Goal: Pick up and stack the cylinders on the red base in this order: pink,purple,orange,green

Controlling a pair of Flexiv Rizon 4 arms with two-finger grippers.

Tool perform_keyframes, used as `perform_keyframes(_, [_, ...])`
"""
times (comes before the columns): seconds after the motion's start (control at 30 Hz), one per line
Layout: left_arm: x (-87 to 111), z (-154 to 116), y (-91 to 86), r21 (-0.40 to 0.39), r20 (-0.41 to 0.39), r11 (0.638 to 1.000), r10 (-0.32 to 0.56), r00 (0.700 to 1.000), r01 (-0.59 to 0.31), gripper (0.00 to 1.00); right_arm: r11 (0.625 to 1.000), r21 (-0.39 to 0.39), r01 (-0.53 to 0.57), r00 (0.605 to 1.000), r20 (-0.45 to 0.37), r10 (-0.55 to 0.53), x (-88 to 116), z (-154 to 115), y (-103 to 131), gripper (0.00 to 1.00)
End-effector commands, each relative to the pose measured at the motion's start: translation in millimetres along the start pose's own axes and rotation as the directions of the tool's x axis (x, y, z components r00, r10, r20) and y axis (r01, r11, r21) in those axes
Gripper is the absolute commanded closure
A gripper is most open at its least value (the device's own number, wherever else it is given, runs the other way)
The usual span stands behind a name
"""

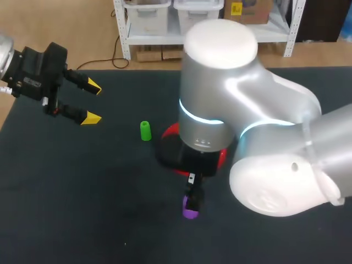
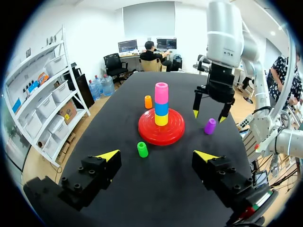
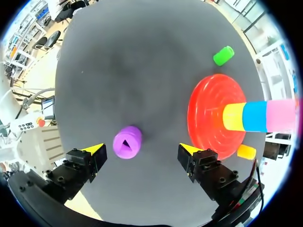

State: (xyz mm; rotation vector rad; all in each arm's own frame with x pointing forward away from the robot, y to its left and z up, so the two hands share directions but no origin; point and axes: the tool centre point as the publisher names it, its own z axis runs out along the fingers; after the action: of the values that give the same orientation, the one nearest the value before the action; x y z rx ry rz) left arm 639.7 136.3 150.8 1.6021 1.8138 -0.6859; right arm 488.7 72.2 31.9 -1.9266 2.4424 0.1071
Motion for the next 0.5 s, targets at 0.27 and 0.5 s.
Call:
perform_keyframes(0.27, [0.8, 0, -0.8, -0.003, 0.001, 1.000, 0.001, 1.000, -0.001, 0.00, 1.000, -0.026, 0.005, 1.000, -0.013, -0.006, -5, 12, 3, 0.00])
perform_keyframes(0.5, [0.8, 0, -0.8, -0.003, 0.001, 1.000, 0.001, 1.000, -0.001, 0.00, 0.999, -0.034, 0.006, 1.000, -0.021, -0.006, -4, 15, 6, 0.00])
